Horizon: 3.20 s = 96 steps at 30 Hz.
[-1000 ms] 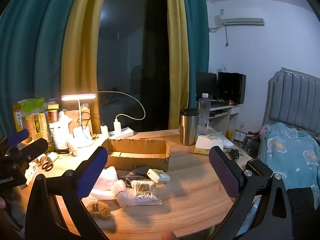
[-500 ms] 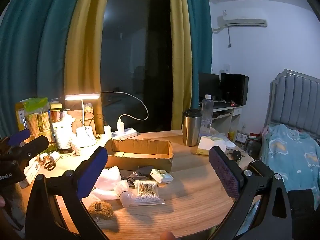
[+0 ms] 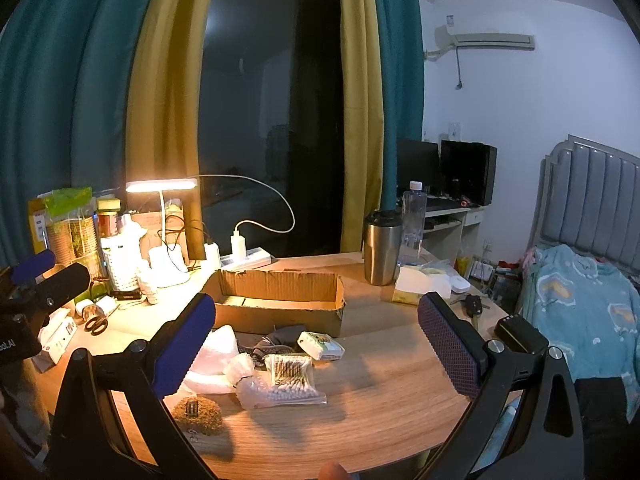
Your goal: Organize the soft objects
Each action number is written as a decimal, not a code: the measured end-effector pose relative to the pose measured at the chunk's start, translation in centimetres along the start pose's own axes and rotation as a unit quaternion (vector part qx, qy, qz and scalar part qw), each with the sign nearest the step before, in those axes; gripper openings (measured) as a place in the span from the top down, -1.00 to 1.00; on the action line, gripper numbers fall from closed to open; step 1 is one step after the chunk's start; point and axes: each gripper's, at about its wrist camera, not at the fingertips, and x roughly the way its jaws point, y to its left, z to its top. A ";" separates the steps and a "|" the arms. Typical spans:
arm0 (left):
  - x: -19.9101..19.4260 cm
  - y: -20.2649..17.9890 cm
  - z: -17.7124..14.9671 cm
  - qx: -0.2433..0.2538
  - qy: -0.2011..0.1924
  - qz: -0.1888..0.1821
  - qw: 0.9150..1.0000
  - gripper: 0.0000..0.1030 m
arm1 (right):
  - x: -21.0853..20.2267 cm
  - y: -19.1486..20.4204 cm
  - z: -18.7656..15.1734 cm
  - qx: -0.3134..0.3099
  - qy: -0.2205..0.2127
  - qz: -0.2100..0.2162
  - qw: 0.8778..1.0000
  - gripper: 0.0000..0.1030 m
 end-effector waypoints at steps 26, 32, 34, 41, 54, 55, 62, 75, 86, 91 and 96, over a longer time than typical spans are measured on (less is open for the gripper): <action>-0.2 0.3 -0.2 0.002 0.000 0.002 1.000 -0.99 | -0.4 0.5 0.3 -0.007 -0.002 0.006 1.000 -0.99; -0.4 0.1 -0.3 0.006 0.003 0.000 1.000 -0.99 | -0.6 1.1 0.2 -0.014 -0.005 0.012 1.000 -0.99; -0.4 0.1 -0.3 0.006 0.004 0.000 1.000 -0.99 | -0.6 1.1 0.2 -0.014 -0.005 0.011 1.000 -0.99; -0.4 0.0 -0.4 0.007 0.006 0.000 1.000 -0.99 | -0.5 1.1 0.2 -0.014 -0.005 0.010 1.000 -0.99; 0.1 -0.7 -0.6 0.021 0.001 0.005 1.000 -0.99 | -0.2 1.0 0.2 -0.009 -0.001 0.010 1.000 -0.99; 0.2 -0.6 -0.6 0.021 -0.001 0.006 1.000 -0.99 | 0.0 0.9 0.1 -0.008 0.001 0.010 1.000 -0.99; 3.2 -1.1 -2.3 0.029 0.038 0.005 0.999 -0.99 | 2.3 0.2 -0.9 -0.001 0.026 0.009 1.000 -0.99; 9.3 -0.8 -8.1 0.028 0.154 0.008 0.988 -0.99 | 7.6 -1.5 -5.1 0.031 0.102 0.018 0.994 -0.99; 12.7 -0.6 -12.1 0.019 0.248 -0.010 0.968 -0.99 | 11.4 -1.6 -8.1 0.037 0.157 0.032 0.986 -0.99; 14.0 -1.0 -13.8 0.021 0.286 -0.021 0.958 -0.99 | 12.9 -1.0 -9.0 0.037 0.179 0.056 0.982 -0.99; 14.6 -1.7 -15.2 0.039 0.309 -0.038 0.950 -0.97 | 13.8 0.5 -9.6 0.031 0.191 0.106 0.975 -0.97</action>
